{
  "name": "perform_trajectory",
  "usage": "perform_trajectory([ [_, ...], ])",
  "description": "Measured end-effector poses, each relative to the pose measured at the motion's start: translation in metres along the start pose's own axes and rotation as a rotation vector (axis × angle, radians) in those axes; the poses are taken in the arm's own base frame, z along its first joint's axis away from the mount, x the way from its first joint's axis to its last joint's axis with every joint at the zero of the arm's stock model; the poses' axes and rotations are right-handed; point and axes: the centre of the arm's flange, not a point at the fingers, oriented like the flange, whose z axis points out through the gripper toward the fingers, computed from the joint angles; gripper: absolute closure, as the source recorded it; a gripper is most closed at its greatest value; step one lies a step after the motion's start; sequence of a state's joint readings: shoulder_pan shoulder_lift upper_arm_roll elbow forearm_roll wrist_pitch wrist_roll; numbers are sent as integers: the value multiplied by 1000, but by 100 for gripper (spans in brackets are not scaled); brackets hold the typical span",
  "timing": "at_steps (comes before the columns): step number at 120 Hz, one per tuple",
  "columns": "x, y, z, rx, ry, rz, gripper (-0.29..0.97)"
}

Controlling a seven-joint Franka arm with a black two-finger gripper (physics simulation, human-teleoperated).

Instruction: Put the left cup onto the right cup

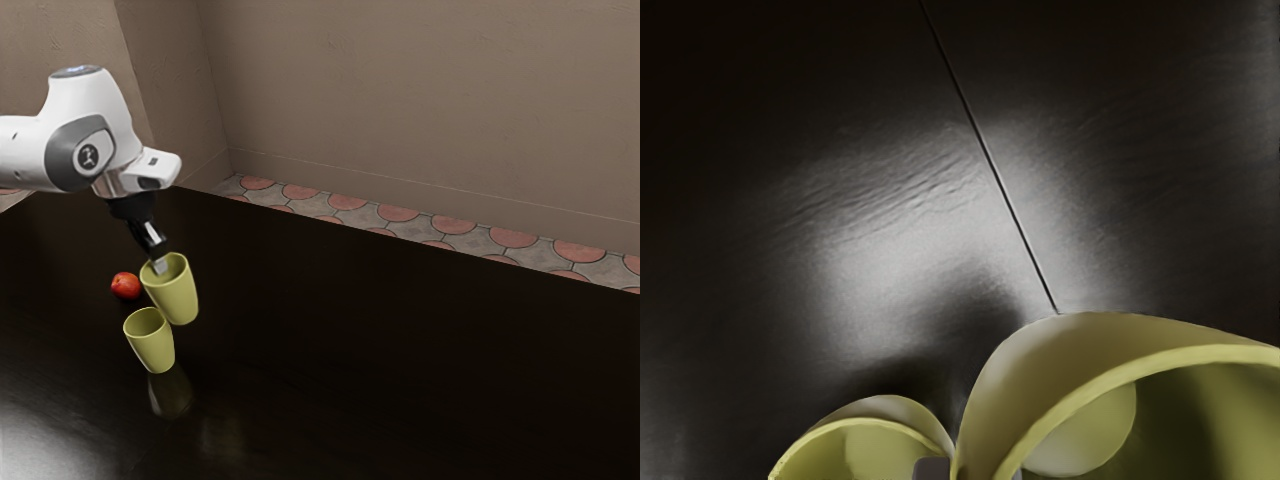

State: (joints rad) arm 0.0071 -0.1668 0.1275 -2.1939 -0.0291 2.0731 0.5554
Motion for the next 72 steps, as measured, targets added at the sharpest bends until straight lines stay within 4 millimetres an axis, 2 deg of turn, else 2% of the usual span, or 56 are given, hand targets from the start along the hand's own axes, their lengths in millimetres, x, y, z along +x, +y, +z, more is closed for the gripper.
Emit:
perform_trajectory([
  [13,-10,4,-4,6,7,-6,79],
  [46,-36,0,-15,16,28,-54,79],
  [72,-47,-13,-5,13,7,-97,79],
])
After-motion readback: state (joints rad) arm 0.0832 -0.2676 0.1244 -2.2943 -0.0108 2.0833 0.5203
